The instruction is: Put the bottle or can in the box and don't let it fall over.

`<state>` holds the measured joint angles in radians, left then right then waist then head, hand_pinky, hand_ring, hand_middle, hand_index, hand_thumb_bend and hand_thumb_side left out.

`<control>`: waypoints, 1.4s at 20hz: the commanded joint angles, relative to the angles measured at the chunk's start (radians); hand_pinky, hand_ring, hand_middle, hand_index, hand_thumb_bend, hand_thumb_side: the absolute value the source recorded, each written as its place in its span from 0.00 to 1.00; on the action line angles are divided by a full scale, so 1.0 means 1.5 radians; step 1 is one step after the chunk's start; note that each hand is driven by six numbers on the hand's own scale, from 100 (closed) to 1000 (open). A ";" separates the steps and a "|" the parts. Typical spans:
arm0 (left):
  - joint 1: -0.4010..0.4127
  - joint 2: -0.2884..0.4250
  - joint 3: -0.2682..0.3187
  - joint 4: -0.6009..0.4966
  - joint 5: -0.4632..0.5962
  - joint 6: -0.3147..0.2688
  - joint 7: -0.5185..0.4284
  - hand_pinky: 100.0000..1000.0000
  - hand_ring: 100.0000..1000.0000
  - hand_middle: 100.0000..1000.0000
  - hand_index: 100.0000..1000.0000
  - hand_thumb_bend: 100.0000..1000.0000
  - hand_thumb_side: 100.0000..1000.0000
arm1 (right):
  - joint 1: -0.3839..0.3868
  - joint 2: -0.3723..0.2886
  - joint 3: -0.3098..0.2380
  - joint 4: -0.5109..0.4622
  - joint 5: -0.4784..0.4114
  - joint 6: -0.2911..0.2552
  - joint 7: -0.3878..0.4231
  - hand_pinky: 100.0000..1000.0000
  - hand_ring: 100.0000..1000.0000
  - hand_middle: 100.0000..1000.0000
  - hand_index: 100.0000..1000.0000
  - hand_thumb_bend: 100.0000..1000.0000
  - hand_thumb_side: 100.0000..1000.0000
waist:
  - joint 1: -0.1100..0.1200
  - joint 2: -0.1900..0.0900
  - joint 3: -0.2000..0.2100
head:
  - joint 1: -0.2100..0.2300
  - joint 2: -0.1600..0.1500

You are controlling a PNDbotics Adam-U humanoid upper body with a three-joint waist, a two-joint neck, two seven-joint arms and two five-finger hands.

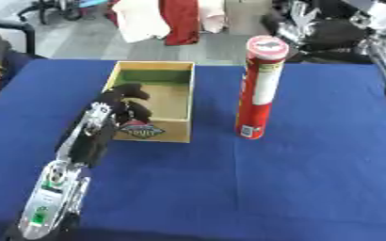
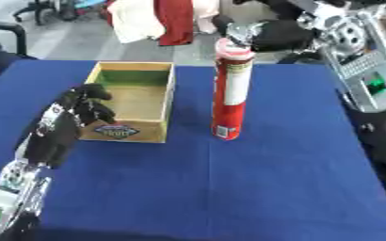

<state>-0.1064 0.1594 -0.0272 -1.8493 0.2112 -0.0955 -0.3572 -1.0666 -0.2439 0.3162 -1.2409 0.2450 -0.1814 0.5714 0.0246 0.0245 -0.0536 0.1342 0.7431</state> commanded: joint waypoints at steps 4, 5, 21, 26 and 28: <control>-0.008 0.006 -0.002 -0.010 0.009 -0.001 -0.008 0.58 0.57 0.65 0.81 0.00 0.77 | -0.064 0.047 -0.001 0.106 0.105 -0.024 0.143 1.00 1.00 1.00 1.00 0.52 0.45 | 0.001 -0.009 0.005 | -0.015 -0.013; -0.008 0.006 -0.003 -0.010 0.009 -0.001 -0.009 0.58 0.57 0.65 0.81 0.00 0.77 | -0.070 0.054 -0.005 0.119 0.129 -0.027 0.161 1.00 1.00 1.00 1.00 0.53 0.45 | 0.001 -0.010 0.006 | -0.017 -0.014; -0.009 0.003 -0.003 -0.009 0.013 0.000 -0.013 0.58 0.57 0.65 0.81 0.00 0.77 | -0.104 0.061 -0.098 0.211 0.342 -0.037 0.143 1.00 1.00 1.00 1.00 0.57 0.45 | 0.001 -0.011 0.013 | -0.035 -0.018; -0.008 0.003 -0.003 -0.008 0.013 0.000 -0.013 0.58 0.57 0.65 0.81 0.00 0.77 | -0.111 0.046 -0.125 0.235 0.386 -0.019 0.135 1.00 1.00 1.00 0.99 0.56 0.46 | -0.001 -0.013 0.015 | -0.035 -0.020; -0.008 0.003 -0.003 -0.008 0.013 0.000 -0.013 0.58 0.57 0.65 0.81 0.00 0.77 | -0.114 0.040 -0.132 0.240 0.401 -0.014 0.135 1.00 1.00 1.00 0.98 0.56 0.46 | -0.002 -0.014 0.015 | -0.037 -0.019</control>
<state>-0.1068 0.1581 -0.0331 -1.8492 0.2276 -0.0928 -0.3734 -1.2063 -0.1587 0.1332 -0.8791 0.8295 -0.2087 0.7764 0.0223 0.0203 -0.0318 0.0812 0.7267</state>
